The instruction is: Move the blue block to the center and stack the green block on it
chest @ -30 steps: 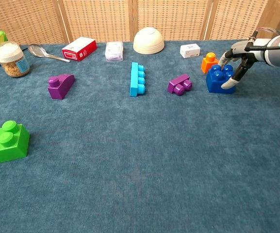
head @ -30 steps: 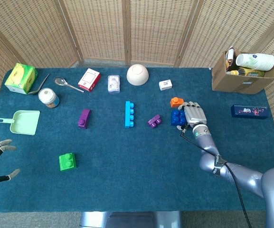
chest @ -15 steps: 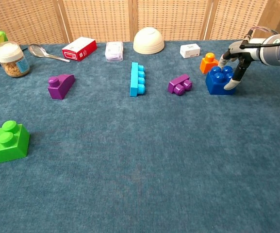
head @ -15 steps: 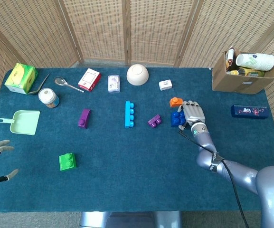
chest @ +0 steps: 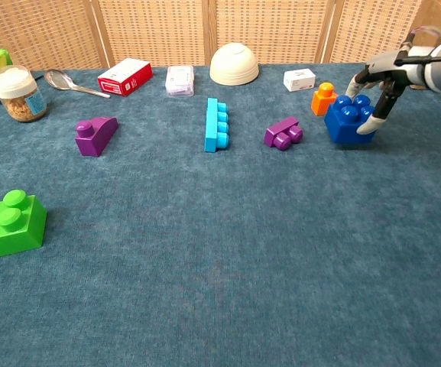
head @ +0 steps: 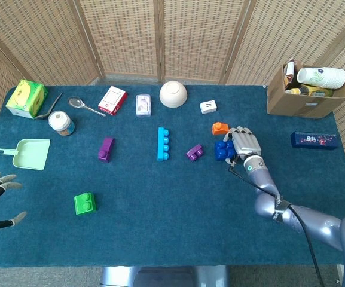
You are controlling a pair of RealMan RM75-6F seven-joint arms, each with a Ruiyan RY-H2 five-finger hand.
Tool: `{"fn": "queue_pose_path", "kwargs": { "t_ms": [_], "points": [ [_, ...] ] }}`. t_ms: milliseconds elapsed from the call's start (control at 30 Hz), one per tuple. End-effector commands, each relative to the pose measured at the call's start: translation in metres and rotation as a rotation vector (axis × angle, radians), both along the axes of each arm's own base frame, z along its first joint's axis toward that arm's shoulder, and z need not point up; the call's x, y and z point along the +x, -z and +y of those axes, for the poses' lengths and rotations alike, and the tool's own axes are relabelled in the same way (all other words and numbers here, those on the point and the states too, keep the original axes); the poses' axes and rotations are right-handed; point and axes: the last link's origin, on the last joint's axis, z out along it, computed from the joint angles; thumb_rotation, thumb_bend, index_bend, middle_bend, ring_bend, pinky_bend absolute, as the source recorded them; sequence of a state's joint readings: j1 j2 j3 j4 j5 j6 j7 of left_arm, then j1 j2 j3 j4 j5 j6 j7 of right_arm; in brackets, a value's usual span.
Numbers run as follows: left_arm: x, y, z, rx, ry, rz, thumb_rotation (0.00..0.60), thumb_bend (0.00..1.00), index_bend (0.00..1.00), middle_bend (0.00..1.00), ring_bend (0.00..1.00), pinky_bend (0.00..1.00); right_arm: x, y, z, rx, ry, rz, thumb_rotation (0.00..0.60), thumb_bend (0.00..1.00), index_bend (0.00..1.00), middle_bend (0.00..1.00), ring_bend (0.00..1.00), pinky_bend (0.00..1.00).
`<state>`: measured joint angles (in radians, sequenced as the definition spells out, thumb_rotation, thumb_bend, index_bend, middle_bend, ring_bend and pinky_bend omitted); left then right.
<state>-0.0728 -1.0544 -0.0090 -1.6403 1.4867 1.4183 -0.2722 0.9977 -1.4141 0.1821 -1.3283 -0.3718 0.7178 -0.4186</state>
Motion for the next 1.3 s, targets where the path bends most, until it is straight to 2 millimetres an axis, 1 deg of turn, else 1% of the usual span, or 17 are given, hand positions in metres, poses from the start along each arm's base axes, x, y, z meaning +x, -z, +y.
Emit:
{"fn": "queue_pose_path", "kwargs": {
  "t_ms": [33,267,533,633,867,1133,1300],
  "points": [
    [0.001,0.000,0.000,0.000,0.002,0.002,0.595,0.24,0.31,0.21,0.04,0.00,0.002,-0.012,0.008,-0.005,-0.021,-0.028,0.600,0.24,0.45,0.15,0.00,0.00],
    [0.004,0.000,0.002,-0.002,0.009,0.005,0.596,0.24,0.31,0.21,0.04,0.00,0.012,-0.027,0.029,0.019,-0.079,-0.077,0.600,0.24,0.45,0.15,0.00,0.00],
    [0.007,0.001,0.002,-0.008,0.013,0.009,0.594,0.24,0.31,0.21,0.04,0.00,0.032,-0.036,0.057,0.059,-0.191,-0.131,0.600,0.24,0.45,0.16,0.00,0.00],
    [0.009,0.002,0.002,-0.010,0.016,0.008,0.595,0.24,0.31,0.21,0.04,0.00,0.045,-0.032,0.071,0.095,-0.248,-0.152,0.600,0.24,0.45,0.16,0.00,0.00],
    [0.008,0.002,-0.001,-0.009,0.010,0.009,0.596,0.24,0.31,0.21,0.04,0.00,0.065,-0.024,0.091,0.164,-0.336,-0.182,0.600,0.24,0.45,0.16,0.00,0.00],
    [0.005,0.002,-0.004,-0.011,0.001,0.005,0.596,0.24,0.31,0.21,0.04,0.00,0.086,-0.004,0.105,0.245,-0.399,-0.192,0.600,0.23,0.44,0.16,0.00,0.00],
    [0.003,0.002,-0.006,-0.009,-0.003,0.002,0.595,0.24,0.31,0.21,0.04,0.00,0.098,0.009,0.110,0.286,-0.428,-0.193,0.600,0.23,0.44,0.16,0.00,0.00]
  ]
}}
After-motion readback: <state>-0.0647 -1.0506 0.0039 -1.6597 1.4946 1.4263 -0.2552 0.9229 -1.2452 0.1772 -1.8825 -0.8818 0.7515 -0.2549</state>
